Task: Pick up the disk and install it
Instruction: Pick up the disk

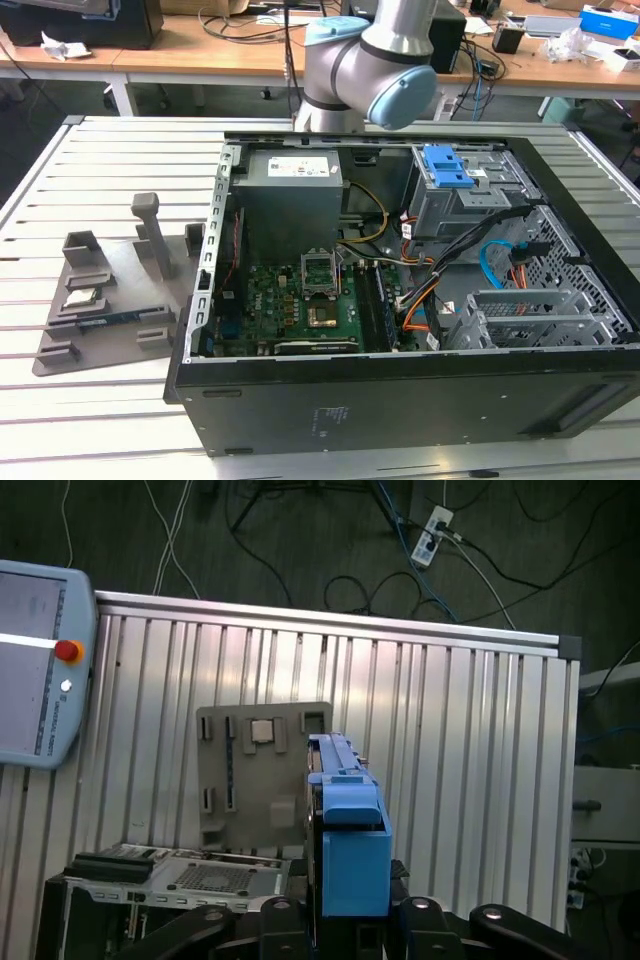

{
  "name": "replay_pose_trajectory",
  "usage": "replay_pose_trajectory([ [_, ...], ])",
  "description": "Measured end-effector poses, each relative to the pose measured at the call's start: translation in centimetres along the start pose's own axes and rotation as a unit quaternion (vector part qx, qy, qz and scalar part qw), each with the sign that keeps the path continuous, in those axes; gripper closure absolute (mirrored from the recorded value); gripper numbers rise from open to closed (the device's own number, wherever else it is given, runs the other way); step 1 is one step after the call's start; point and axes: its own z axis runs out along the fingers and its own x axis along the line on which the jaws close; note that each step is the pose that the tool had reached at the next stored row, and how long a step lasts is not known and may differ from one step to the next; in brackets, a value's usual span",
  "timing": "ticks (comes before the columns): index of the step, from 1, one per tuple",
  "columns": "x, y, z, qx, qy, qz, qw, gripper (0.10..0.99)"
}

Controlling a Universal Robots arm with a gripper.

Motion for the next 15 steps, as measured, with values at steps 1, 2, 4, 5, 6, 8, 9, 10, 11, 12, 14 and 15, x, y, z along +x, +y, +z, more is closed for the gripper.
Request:
replay_pose_trajectory([
  [1, 0.06, -0.57, 0.08, -0.0001, 0.0002, 0.000, 1.0000, 0.722],
  [2, 0.10, -1.05, 0.17, -0.0001, 0.0003, 0.000, 1.0000, 0.722],
  [4, 0.19, -2.04, 0.34, -0.0001, 0.0008, 0.000, 1.0000, 0.722],
  [5, 0.22, -2.33, 0.40, -0.0001, 0.0009, 0.000, 1.0000, 0.722],
  [6, 0.25, -2.64, 0.47, -0.0001, 0.0010, 0.000, 1.0000, 0.722],
  [8, 0.32, -3.41, 0.63, -0.0002, 0.0014, 0.000, 1.0000, 0.722],
  [9, 0.35, -3.74, 0.71, -0.0002, 0.0016, 0.000, 1.0000, 0.722],
  [10, 0.39, -4.17, 0.82, -0.0002, 0.0019, 0.000, 1.0000, 0.722],
  [11, 0.42, -4.45, 0.87, -0.0002, 0.0021, 0.000, 1.0000, 0.722],
  [12, 0.45, -4.74, 0.94, -0.0002, 0.0022, 0.000, 1.0000, 0.722],
  [14, 0.50, -5.30, 1.07, -0.0003, 0.0025, 0.000, 1.0000, 0.722],
  [15, 0.54, -5.75, 1.17, -0.0002, 0.0028, 0.000, 1.0000, 0.722],
])
